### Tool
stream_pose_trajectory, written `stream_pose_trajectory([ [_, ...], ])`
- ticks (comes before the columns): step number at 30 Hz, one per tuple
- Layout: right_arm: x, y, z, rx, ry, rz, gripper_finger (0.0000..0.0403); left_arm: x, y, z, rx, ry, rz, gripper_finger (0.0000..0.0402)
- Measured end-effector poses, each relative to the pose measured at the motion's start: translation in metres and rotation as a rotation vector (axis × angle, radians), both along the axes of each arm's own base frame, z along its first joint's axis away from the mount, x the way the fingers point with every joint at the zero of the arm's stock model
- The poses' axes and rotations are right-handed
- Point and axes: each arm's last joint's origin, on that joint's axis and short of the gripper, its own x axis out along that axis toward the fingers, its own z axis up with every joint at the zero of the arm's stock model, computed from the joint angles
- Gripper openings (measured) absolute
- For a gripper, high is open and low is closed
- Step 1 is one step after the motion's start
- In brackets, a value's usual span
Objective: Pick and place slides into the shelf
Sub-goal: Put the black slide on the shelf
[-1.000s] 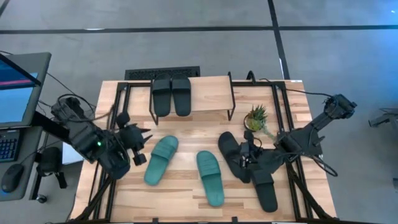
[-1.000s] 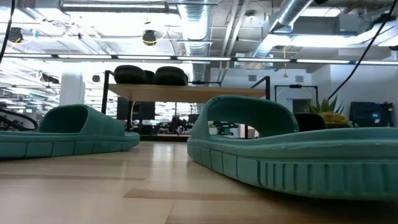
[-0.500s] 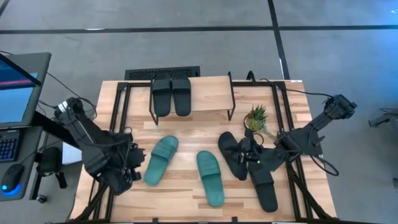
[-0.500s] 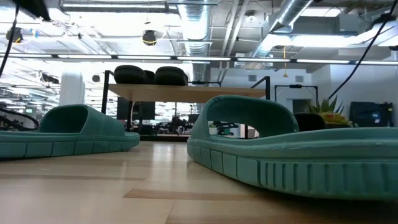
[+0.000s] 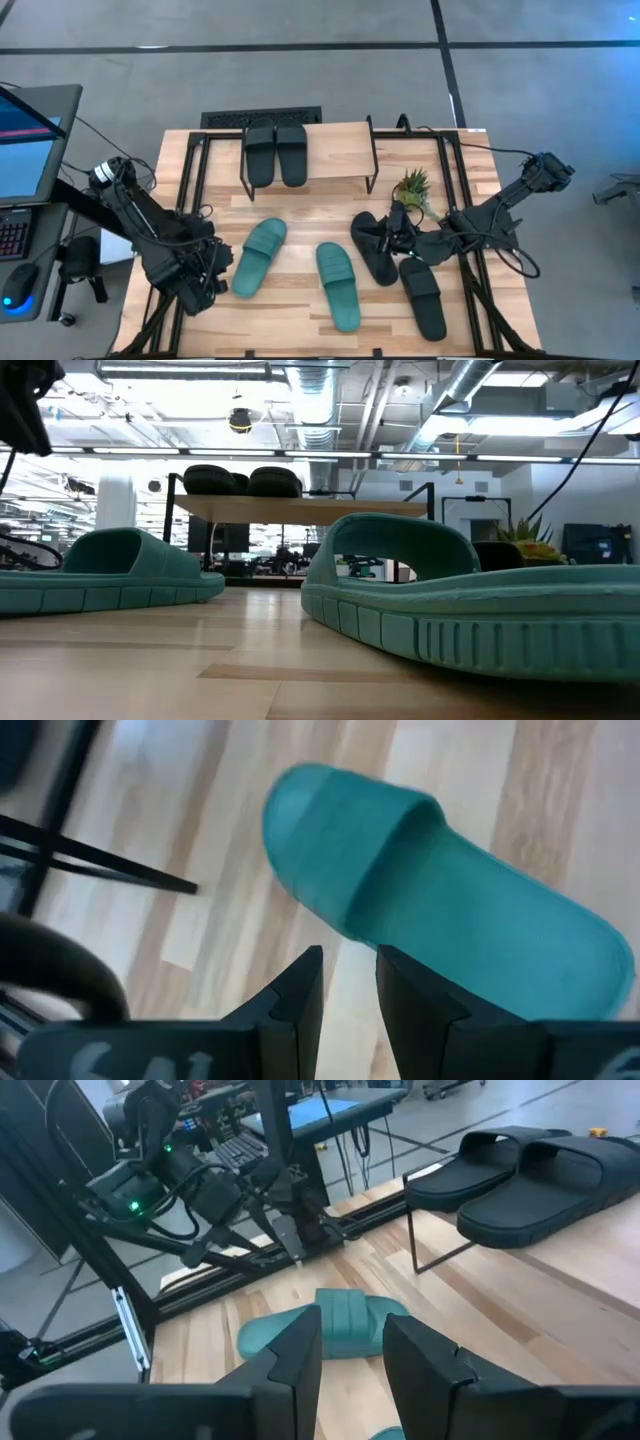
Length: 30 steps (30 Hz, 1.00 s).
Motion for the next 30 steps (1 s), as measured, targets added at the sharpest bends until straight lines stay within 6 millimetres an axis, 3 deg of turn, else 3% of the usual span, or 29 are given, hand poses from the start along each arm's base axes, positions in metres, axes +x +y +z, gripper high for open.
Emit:
stream_pose_trajectory([
  [5,-0.006,0.007,-0.006,-0.027,0.06,0.055,0.0098,-0.001,-0.001,0.0,-0.012,-0.003,0.002,0.0087],
  [15,-0.042,0.019,-0.036,0.019,0.345,0.021,0.0098,0.0,-0.001,0.0,0.004,-0.052,0.021,0.0087],
  [30,-0.038,0.002,-0.042,-0.066,0.45,-0.004,0.0098,0.001,0.001,0.001,0.066,-0.065,-0.017,0.0087],
])
